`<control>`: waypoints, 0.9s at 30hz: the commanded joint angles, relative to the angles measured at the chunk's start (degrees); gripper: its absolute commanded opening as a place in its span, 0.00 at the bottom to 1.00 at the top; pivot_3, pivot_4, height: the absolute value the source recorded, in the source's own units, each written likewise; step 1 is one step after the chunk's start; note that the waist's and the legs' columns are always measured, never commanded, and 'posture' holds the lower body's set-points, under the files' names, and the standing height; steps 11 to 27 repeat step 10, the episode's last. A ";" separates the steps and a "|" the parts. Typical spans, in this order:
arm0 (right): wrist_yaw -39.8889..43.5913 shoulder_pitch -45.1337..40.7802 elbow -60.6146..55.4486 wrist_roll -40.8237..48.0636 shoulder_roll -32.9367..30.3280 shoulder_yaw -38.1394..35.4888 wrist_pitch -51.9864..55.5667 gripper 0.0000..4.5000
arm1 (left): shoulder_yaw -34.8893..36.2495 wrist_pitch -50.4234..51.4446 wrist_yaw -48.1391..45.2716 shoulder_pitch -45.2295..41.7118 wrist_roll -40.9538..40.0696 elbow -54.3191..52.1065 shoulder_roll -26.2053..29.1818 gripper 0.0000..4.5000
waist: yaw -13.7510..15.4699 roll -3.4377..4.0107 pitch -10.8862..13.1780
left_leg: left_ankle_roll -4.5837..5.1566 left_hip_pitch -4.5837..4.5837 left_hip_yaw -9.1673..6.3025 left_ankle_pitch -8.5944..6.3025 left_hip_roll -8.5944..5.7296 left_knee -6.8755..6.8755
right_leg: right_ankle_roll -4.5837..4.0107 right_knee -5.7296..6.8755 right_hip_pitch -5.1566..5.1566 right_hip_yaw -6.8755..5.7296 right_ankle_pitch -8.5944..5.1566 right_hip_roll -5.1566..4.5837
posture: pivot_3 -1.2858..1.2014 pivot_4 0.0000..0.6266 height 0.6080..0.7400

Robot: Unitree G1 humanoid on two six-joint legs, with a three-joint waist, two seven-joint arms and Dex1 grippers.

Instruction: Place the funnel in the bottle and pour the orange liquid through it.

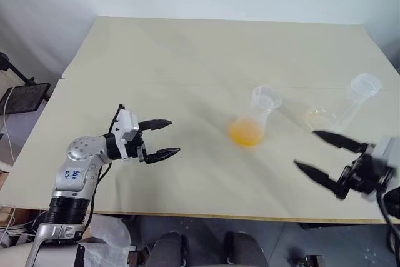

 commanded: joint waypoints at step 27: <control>11.35 0.20 10.93 -2.62 -2.36 0.24 -9.91 0.99 | 3.77 -5.62 4.31 5.09 1.22 -5.14 1.45 1.00 | 0.13 -0.01 0.01 | -0.01 0.16 -0.08 -0.02 0.04 -0.03 | 0.00 -0.04 0.19 -0.05 0.00 -0.01 | 0.52 0.24 1.00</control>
